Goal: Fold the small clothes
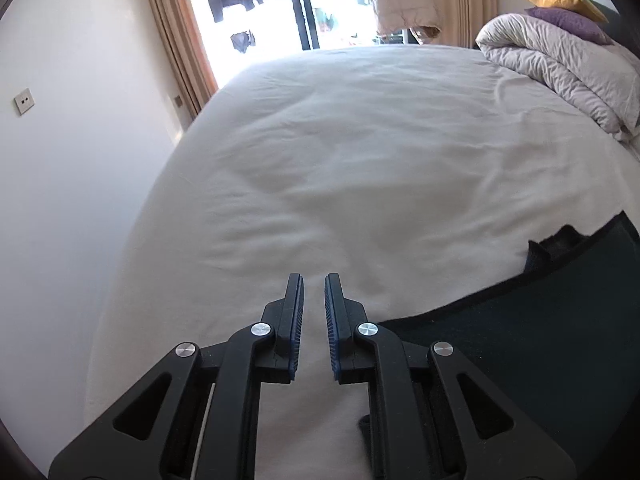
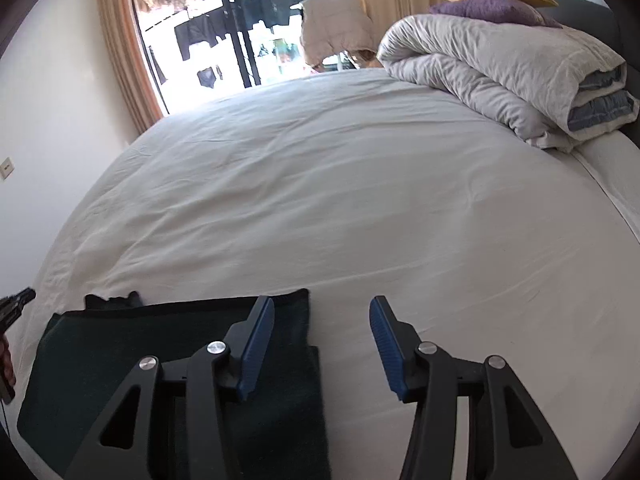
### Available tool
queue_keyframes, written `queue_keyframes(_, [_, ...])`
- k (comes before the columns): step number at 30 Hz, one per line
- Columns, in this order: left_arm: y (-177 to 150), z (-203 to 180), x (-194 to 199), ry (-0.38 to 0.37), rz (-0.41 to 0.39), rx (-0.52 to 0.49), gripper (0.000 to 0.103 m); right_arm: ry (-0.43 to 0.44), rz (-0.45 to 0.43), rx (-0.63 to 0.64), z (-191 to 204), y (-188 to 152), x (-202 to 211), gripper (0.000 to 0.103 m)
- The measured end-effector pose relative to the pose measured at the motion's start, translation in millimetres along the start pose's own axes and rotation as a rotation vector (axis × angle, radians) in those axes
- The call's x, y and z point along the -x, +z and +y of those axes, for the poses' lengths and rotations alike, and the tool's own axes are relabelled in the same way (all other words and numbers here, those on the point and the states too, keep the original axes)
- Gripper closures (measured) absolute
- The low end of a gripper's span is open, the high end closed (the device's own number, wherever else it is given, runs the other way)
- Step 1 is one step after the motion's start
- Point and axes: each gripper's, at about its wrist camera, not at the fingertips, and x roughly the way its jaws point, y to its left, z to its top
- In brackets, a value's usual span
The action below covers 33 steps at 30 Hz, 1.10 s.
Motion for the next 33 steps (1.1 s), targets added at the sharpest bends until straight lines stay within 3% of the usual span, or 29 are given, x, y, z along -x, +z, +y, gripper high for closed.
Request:
queue_keyframes(3, [2, 29, 34, 0.019, -0.085, 0.077, 0.092, 0.08, -0.013, 0.085, 34, -12, 15, 0.05])
queue_keyframes(6, [-12, 35, 54, 0.022, -0.091, 0.084, 0.092, 0.135, 0.012, 0.117, 67, -28, 11, 0.05])
queue_keyframes(12, [-54, -23, 84, -0.144, -0.046, 0.037, 0.092, 0.207, 0.079, 0.17, 126, -64, -12, 0.051])
queue_keyframes(15, [-56, -64, 79, -0.164, -0.03, -0.037, 0.092, 0.197, 0.087, 0.178, 136, -78, -14, 0.051])
queue_keyframes(18, [-40, -89, 67, -0.137, -0.028, -0.071, 0.092, 0.198, 0.073, 0.185, 136, -87, -8, 0.051])
queue_keyframes(20, [-36, -104, 48, -0.066, 0.009, -0.133, 0.092, 0.184, 0.058, 0.172, 127, -90, -3, 0.051])
queue_keyframes(24, [-67, -97, -1, 0.025, 0.117, -0.155, 0.092, 0.174, 0.072, 0.141, 111, -98, -5, 0.051])
queue_keyframes(27, [-91, -87, -5, 0.096, 0.061, -0.21, 0.092, 0.159, 0.095, 0.095, 95, -102, -16, 0.051])
queue_keyframes(30, [-95, -80, -5, 0.161, 0.047, -0.206, 0.092, 0.178, 0.09, 0.046, 83, -101, -24, 0.05])
queue_keyframes(33, [-96, -68, -6, 0.142, 0.055, -0.156, 0.092, 0.165, 0.083, 0.057, 83, -101, -29, 0.05])
